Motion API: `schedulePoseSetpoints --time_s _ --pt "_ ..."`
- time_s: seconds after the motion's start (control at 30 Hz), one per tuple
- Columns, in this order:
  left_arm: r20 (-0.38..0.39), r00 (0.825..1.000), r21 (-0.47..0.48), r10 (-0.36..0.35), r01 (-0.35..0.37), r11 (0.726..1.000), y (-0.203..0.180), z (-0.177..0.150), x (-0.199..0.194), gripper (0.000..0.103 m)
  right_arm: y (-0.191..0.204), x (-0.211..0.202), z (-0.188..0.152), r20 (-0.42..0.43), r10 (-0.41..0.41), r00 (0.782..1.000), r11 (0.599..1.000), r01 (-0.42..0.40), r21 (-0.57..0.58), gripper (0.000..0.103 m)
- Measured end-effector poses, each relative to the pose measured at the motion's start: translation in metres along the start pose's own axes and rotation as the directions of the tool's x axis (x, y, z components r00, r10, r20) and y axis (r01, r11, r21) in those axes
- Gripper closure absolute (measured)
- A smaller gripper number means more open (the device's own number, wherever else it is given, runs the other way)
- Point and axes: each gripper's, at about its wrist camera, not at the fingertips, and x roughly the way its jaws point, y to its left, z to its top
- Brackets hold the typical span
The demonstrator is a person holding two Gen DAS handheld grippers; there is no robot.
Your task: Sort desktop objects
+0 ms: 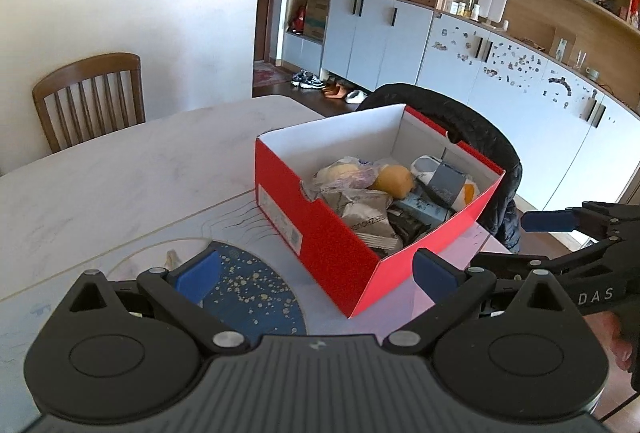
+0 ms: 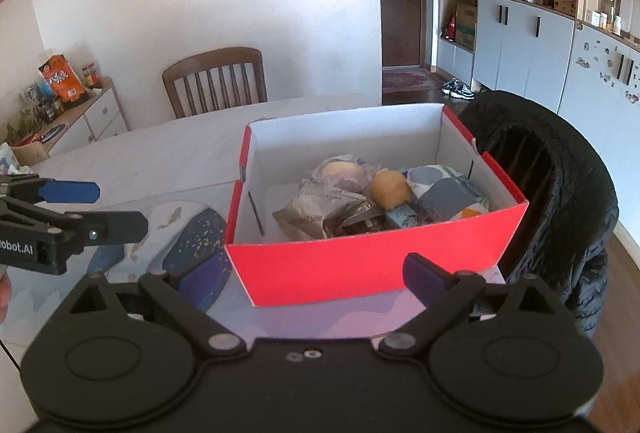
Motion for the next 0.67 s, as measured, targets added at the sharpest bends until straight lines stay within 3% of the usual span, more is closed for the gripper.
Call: schedulePoseSetpoints --time_s 0.67 --pt "-0.019 1.000 0.040 0.015 -0.015 0.999 -0.005 -0.013 0.002 0.000 -0.003 0.005 -0.009 -0.035 -0.013 0.999 1.000 0.014 0.026 0.005"
